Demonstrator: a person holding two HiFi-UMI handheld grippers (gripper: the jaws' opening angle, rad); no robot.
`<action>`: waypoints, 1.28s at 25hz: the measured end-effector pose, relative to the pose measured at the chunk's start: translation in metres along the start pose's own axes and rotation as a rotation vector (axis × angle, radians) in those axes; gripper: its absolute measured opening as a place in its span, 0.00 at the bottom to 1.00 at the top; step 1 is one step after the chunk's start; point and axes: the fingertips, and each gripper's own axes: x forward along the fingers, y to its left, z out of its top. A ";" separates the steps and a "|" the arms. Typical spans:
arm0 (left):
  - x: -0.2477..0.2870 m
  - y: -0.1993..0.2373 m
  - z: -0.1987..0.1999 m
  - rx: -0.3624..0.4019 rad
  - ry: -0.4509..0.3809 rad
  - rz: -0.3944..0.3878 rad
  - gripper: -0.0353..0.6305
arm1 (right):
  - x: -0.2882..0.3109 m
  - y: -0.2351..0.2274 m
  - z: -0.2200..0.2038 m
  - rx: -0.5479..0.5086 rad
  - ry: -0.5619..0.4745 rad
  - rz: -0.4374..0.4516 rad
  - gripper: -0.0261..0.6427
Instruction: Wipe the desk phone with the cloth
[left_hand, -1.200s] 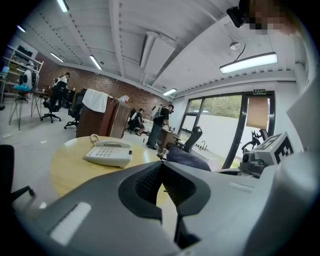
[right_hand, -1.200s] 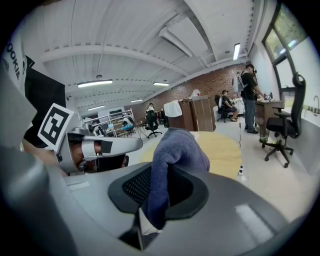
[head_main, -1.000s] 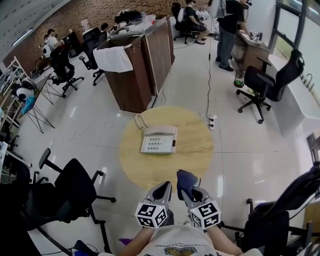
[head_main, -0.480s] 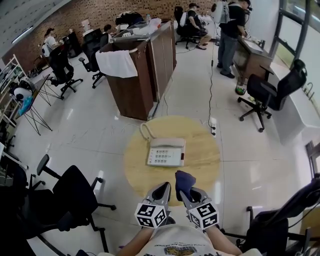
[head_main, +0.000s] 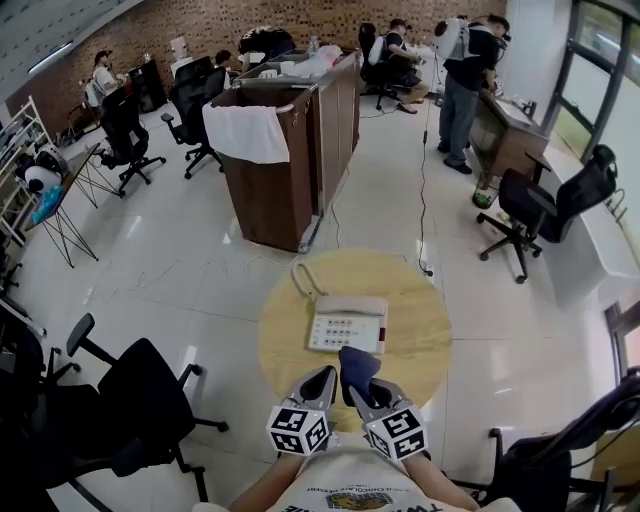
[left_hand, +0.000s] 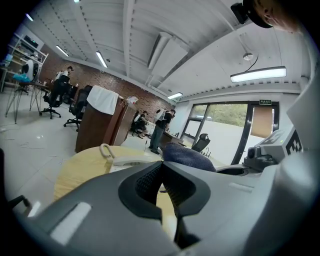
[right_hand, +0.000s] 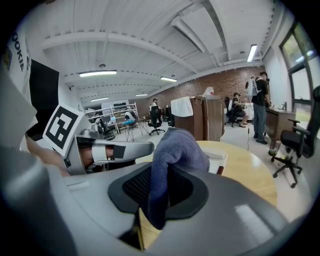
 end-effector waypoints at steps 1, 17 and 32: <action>0.001 0.005 0.000 -0.002 0.000 0.002 0.04 | 0.005 0.002 0.001 -0.007 0.004 0.003 0.14; 0.004 0.048 -0.012 -0.030 0.019 0.052 0.04 | 0.064 0.010 -0.005 -0.078 0.053 0.064 0.14; -0.007 0.086 -0.011 -0.044 0.025 0.132 0.04 | 0.164 0.007 -0.019 -0.055 0.210 0.156 0.14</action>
